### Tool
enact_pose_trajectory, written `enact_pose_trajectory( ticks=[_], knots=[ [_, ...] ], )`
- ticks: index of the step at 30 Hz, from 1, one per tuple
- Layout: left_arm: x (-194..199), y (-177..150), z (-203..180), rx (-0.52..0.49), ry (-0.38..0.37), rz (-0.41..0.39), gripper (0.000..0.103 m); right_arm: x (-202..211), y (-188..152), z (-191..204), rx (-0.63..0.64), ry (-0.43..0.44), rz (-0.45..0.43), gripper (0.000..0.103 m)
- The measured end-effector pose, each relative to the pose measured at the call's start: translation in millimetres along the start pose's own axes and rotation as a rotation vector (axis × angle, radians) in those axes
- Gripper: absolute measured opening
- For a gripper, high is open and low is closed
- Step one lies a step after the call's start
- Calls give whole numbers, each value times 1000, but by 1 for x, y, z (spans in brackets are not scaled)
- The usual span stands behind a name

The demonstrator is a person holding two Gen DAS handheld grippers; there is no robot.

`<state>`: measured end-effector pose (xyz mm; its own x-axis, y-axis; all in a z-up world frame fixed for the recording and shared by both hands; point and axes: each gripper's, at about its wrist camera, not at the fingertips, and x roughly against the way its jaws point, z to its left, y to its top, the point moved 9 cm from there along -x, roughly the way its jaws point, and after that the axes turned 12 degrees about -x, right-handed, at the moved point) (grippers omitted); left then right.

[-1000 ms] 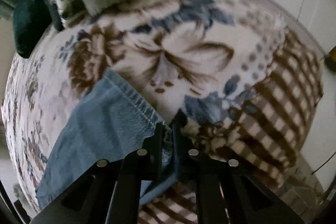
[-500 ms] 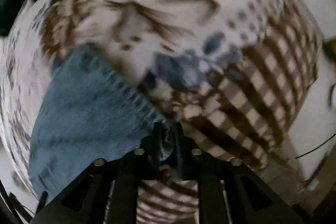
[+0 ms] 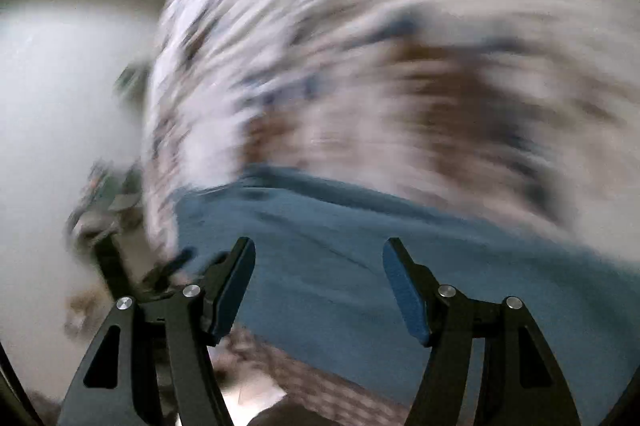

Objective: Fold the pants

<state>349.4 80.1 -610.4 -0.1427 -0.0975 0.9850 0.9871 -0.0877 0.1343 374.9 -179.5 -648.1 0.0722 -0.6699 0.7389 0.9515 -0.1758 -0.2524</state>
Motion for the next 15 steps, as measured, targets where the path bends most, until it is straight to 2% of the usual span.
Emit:
enact_pose_trajectory(
  ticks=[3, 5, 7, 9, 13, 15],
  knots=[
    [-25, 2, 34, 63, -2, 30, 97, -89, 24, 47, 65, -9, 179, 69],
    [-39, 3, 48, 89, -26, 51, 97, -129, 29, 49, 94, -94, 255, 69],
    [-47, 2, 53, 100, -55, 67, 97, -144, 20, 46, 120, -134, 325, 69],
    [-51, 1, 55, 98, -92, 68, 97, -144, 5, 51, 148, -114, 386, 68],
    [-57, -1, 53, 71, -108, 71, 100, -142, -28, 57, 173, -47, 546, 67],
    [-61, -2, 52, 59, -117, 73, 101, -152, -22, 57, 149, -49, 547, 67]
  ],
)
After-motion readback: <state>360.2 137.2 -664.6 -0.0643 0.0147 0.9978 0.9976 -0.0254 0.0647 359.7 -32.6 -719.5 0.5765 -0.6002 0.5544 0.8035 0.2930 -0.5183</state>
